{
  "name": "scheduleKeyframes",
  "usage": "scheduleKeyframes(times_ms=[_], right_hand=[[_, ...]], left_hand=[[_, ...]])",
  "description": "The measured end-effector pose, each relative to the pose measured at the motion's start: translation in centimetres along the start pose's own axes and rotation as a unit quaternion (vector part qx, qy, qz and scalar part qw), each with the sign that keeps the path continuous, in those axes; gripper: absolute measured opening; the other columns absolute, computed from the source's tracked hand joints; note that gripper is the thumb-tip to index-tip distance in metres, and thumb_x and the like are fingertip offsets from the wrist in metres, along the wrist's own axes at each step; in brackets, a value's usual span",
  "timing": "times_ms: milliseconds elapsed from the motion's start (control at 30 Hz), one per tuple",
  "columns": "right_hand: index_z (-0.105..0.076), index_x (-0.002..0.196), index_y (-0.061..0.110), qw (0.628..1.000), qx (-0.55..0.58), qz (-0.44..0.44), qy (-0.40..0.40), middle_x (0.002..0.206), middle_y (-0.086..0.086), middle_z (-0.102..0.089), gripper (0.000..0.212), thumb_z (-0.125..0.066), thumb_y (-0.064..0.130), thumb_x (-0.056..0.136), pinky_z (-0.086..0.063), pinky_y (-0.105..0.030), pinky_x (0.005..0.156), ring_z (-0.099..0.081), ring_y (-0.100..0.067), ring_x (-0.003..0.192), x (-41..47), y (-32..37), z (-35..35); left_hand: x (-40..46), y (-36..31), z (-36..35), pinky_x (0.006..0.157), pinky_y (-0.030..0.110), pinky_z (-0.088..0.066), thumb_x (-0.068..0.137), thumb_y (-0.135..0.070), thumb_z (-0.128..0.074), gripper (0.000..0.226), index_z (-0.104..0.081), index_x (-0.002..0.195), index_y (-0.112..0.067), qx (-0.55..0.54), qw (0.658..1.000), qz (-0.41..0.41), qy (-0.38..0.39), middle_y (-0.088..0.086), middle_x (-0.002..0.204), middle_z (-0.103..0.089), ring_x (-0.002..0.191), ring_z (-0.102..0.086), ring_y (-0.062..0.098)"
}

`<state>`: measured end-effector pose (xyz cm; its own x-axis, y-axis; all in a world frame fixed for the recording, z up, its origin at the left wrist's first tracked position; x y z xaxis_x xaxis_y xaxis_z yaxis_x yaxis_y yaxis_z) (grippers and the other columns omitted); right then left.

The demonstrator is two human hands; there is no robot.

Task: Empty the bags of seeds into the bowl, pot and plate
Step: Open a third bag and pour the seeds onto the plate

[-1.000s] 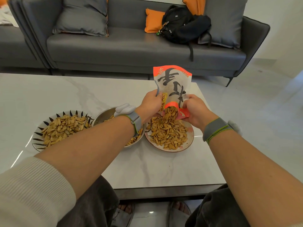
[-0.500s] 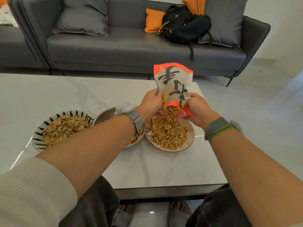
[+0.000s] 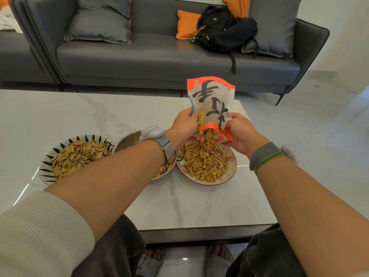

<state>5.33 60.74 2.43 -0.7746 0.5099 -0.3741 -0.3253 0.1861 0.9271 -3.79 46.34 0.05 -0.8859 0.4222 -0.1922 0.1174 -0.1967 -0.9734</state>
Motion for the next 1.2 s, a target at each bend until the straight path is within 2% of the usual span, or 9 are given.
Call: scheduleKeyframes(times_ms=[67,167,333,467,600,733,967,1133,1200], right_hand=[[-0.052,0.133,0.022,1.000,0.000,-0.002,0.009,0.123,-0.015,-0.065,0.053,-0.032,-0.011,0.097,-0.064,-0.059,0.082,-0.070,-0.037,0.093,-0.16,0.03,-0.08],[-0.050,0.137,0.021,1.000,-0.006,-0.010,0.022,0.123,-0.014,-0.064,0.053,-0.033,-0.011,0.098,-0.063,-0.061,0.087,-0.070,-0.035,0.092,-0.51,-0.21,-0.30],[-0.049,0.139,0.020,1.000,-0.001,-0.012,0.012,0.117,-0.011,-0.064,0.054,-0.033,-0.011,0.098,-0.064,-0.052,0.077,-0.069,-0.031,0.087,-0.64,-0.28,-0.25],[-0.050,0.132,0.019,1.000,-0.003,-0.015,0.016,0.111,-0.011,-0.064,0.048,-0.034,-0.011,0.099,-0.060,-0.062,0.092,-0.068,-0.032,0.086,-0.89,-0.65,-0.58],[-0.049,0.141,0.021,1.000,0.010,-0.005,0.005,0.124,-0.014,-0.064,0.056,-0.033,-0.010,0.098,-0.065,-0.050,0.073,-0.070,-0.032,0.090,-0.45,-0.33,-0.22],[-0.049,0.143,0.022,1.000,0.008,-0.002,0.005,0.130,-0.016,-0.062,0.058,-0.033,-0.010,0.098,-0.063,-0.053,0.080,-0.067,-0.036,0.098,-0.28,-0.39,-0.33],[-0.052,0.137,0.021,1.000,0.018,0.000,0.004,0.122,-0.014,-0.064,0.055,-0.032,-0.012,0.097,-0.065,-0.048,0.069,-0.068,-0.032,0.092,-0.37,-0.17,-0.16],[-0.052,0.135,0.022,1.000,0.017,0.000,0.007,0.125,-0.014,-0.064,0.055,-0.032,-0.012,0.096,-0.064,-0.060,0.080,-0.070,-0.036,0.094,-0.24,-0.09,-0.04],[-0.050,0.136,0.021,1.000,0.018,0.000,0.012,0.124,-0.014,-0.064,0.055,-0.031,-0.012,0.097,-0.064,-0.060,0.079,-0.070,-0.037,0.095,-0.45,-0.05,-0.26]], left_hand=[[0.13,0.01,0.03,0.070,0.050,-0.069,0.117,-0.036,-0.032,0.037,-0.062,0.132,-0.021,0.006,1.000,-0.002,0.000,0.020,0.119,-0.072,0.088,-0.080,0.038],[0.23,0.48,0.08,0.069,0.053,-0.068,0.116,-0.038,-0.033,0.039,-0.064,0.128,-0.017,0.020,1.000,0.000,-0.005,0.025,0.122,-0.070,0.091,-0.079,0.039],[0.27,0.55,0.12,0.069,0.056,-0.068,0.116,-0.035,-0.034,0.037,-0.063,0.127,-0.015,0.024,1.000,-0.006,0.003,0.029,0.124,-0.068,0.094,-0.078,0.042],[0.28,0.91,0.14,0.067,0.056,-0.067,0.116,-0.036,-0.034,0.038,-0.062,0.129,-0.013,0.037,0.999,-0.004,0.006,0.026,0.124,-0.068,0.092,-0.078,0.040],[0.36,0.39,0.29,0.071,0.055,-0.068,0.116,-0.036,-0.034,0.037,-0.064,0.126,-0.016,0.047,0.998,-0.028,-0.010,0.025,0.121,-0.069,0.099,-0.076,0.039],[0.54,0.24,0.15,0.078,0.059,-0.066,0.116,-0.037,-0.034,0.041,-0.065,0.125,-0.012,0.071,0.996,-0.049,-0.025,0.025,0.116,-0.071,0.099,-0.075,0.042],[0.74,0.09,-0.03,0.087,0.062,-0.063,0.115,-0.038,-0.034,0.043,-0.066,0.123,-0.010,0.083,0.994,-0.058,-0.028,0.026,0.115,-0.071,0.101,-0.073,0.044],[0.59,0.03,-0.04,0.075,0.055,-0.068,0.116,-0.037,-0.033,0.039,-0.063,0.127,-0.014,0.067,0.996,-0.048,-0.018,0.024,0.118,-0.070,0.100,-0.075,0.040],[0.71,0.09,-0.07,0.074,0.055,-0.068,0.116,-0.037,-0.033,0.040,-0.064,0.127,-0.014,0.068,0.996,-0.050,-0.015,0.024,0.117,-0.071,0.099,-0.076,0.041]])
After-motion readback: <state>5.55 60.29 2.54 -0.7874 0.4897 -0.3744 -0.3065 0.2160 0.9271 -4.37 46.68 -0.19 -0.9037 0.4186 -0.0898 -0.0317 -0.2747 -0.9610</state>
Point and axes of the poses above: each hand's wrist, its own x-axis towards the middle knuckle, its own z-axis out of the back of the hand, y = z × x, the point moved 4 cm from there along x, towards the middle knuckle
